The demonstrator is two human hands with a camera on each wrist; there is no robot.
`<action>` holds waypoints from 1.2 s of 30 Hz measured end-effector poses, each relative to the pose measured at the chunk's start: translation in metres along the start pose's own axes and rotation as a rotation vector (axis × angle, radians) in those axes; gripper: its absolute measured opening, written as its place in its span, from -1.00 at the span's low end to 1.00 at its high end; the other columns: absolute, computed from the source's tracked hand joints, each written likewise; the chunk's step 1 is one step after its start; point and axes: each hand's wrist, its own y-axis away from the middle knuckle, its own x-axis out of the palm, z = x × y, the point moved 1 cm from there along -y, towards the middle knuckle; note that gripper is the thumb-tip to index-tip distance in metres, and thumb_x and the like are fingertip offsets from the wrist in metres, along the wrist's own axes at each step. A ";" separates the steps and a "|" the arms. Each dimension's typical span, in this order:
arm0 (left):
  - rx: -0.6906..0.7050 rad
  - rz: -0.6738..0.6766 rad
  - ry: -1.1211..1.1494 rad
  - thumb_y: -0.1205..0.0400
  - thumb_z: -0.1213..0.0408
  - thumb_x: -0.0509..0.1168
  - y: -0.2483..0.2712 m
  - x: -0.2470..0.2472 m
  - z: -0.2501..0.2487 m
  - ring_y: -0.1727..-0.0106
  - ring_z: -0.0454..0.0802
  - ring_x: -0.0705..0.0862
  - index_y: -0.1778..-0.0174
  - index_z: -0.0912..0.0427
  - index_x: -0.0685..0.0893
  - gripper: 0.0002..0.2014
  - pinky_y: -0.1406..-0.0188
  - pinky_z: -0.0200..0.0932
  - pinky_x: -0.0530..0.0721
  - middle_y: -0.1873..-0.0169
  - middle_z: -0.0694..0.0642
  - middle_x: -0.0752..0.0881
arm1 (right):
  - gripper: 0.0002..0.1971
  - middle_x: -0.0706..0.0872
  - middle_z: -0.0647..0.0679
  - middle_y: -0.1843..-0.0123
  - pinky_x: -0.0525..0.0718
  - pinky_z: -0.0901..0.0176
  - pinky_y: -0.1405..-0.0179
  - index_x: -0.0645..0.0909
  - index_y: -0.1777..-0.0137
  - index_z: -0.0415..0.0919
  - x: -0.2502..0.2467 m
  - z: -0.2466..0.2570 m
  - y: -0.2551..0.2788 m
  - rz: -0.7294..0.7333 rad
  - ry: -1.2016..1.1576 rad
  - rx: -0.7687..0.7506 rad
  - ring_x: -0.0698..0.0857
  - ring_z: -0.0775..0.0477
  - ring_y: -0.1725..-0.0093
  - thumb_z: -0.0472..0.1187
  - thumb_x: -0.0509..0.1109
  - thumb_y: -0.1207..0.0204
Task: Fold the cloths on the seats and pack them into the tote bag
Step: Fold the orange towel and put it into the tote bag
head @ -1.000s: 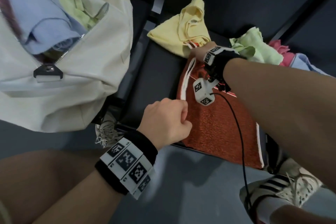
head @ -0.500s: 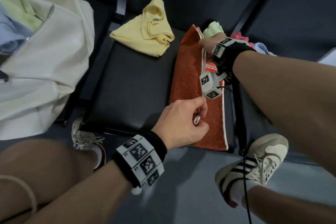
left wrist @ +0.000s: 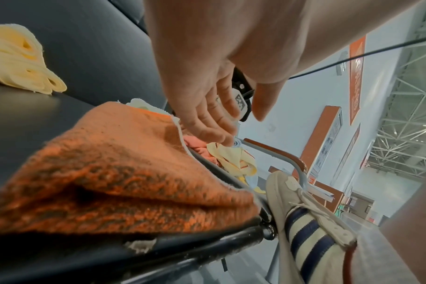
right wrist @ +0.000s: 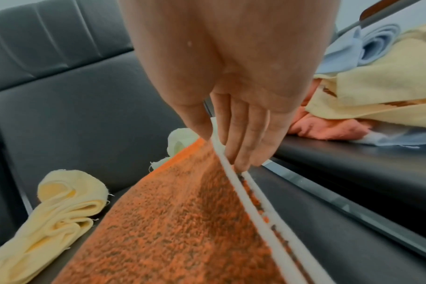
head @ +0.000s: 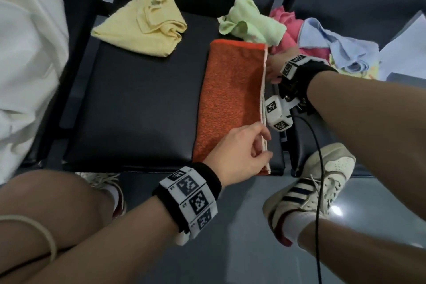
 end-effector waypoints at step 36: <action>-0.077 0.074 -0.873 -0.61 0.33 0.34 0.041 -0.013 0.031 -0.30 0.09 0.44 -0.11 0.14 0.64 -0.83 -0.11 -0.06 0.54 -0.17 0.08 0.53 | -0.53 0.52 -0.08 -0.28 0.51 -0.06 -0.20 0.47 -0.31 -0.13 0.102 -0.095 0.196 0.005 0.923 -0.555 0.47 -0.16 -0.37 -0.02 0.48 -0.45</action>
